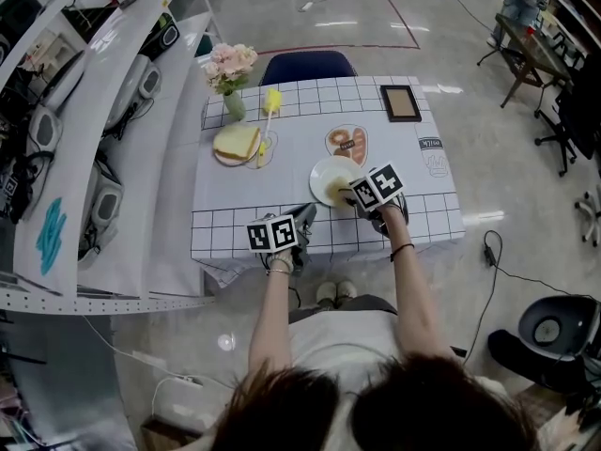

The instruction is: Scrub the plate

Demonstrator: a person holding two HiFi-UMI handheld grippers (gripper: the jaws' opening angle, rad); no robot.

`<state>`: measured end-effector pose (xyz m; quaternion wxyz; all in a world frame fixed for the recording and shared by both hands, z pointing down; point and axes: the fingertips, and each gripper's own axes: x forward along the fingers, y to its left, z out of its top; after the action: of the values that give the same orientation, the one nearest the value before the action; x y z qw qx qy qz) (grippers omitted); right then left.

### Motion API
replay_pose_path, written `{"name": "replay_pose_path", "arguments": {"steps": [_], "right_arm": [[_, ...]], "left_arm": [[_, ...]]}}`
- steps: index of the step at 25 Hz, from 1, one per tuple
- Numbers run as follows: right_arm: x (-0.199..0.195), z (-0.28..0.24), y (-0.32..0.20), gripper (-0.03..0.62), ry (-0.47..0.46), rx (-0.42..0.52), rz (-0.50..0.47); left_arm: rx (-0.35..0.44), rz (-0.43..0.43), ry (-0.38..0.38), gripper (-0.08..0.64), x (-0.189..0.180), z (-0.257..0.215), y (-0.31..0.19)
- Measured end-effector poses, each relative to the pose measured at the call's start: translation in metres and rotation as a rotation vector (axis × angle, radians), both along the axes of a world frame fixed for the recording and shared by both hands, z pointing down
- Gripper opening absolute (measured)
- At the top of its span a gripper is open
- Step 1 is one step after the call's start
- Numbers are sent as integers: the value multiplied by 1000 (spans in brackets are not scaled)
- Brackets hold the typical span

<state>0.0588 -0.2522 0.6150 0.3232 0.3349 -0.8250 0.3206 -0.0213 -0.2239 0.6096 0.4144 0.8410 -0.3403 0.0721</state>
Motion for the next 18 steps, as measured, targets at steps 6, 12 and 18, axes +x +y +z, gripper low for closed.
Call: {"name": "replay_pose_path", "arguments": {"steps": [6,12,18], "right_arm": [[-11,0,1,74,-10,-5,-30],[-20,1,1,74,-11,-10,-56],[-30,2,0,74,-23,-15,-77]], "left_arm": [[3,-15,0,11,-7,-2,-1],[4,-30,3,11,-12,-2,-3],[7,-37,3,11,-15,-3,-5]]}}
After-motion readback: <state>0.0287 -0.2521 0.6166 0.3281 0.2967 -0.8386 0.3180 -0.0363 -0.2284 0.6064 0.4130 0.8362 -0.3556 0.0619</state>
